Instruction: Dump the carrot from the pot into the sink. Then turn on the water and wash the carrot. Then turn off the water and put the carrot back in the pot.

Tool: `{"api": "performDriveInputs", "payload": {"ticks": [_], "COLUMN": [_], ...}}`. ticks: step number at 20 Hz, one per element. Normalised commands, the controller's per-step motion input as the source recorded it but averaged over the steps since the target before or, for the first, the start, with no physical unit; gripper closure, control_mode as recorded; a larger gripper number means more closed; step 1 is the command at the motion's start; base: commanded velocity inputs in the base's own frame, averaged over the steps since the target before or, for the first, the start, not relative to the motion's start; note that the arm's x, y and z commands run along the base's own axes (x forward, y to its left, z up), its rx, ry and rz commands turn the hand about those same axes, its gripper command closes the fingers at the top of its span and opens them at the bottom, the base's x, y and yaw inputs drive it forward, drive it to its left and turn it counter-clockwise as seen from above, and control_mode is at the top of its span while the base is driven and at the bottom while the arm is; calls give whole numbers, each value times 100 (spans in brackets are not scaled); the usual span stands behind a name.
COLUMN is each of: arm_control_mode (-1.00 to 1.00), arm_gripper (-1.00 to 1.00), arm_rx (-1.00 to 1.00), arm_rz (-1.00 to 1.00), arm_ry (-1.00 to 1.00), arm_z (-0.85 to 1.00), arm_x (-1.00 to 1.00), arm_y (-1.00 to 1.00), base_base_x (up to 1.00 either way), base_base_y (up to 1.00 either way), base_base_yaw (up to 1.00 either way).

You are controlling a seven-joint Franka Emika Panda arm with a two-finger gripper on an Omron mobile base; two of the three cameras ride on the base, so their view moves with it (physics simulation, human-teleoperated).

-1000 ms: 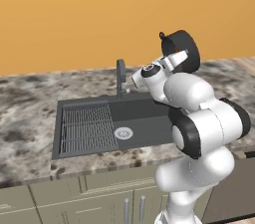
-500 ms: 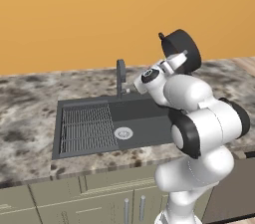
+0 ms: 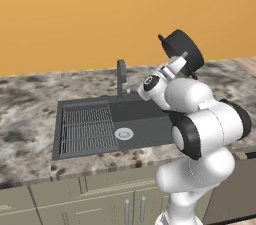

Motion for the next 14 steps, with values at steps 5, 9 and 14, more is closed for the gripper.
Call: {"api": "performDriveInputs", "payload": {"ticks": [5,9,14], "arm_control_mode": [-100,-100,-100], "arm_gripper": [100,100,100], "arm_rx": [-12,-10,-9], "arm_rz": [0,0,0], "arm_ry": [-2,-4,-2], "arm_z": [0,6,12], "arm_x": [-9,-27,-31], "arm_y": [6,8,13], "base_base_x": [0,0,0], "base_base_y": [0,0,0], "base_base_yaw": [0,0,0]}}
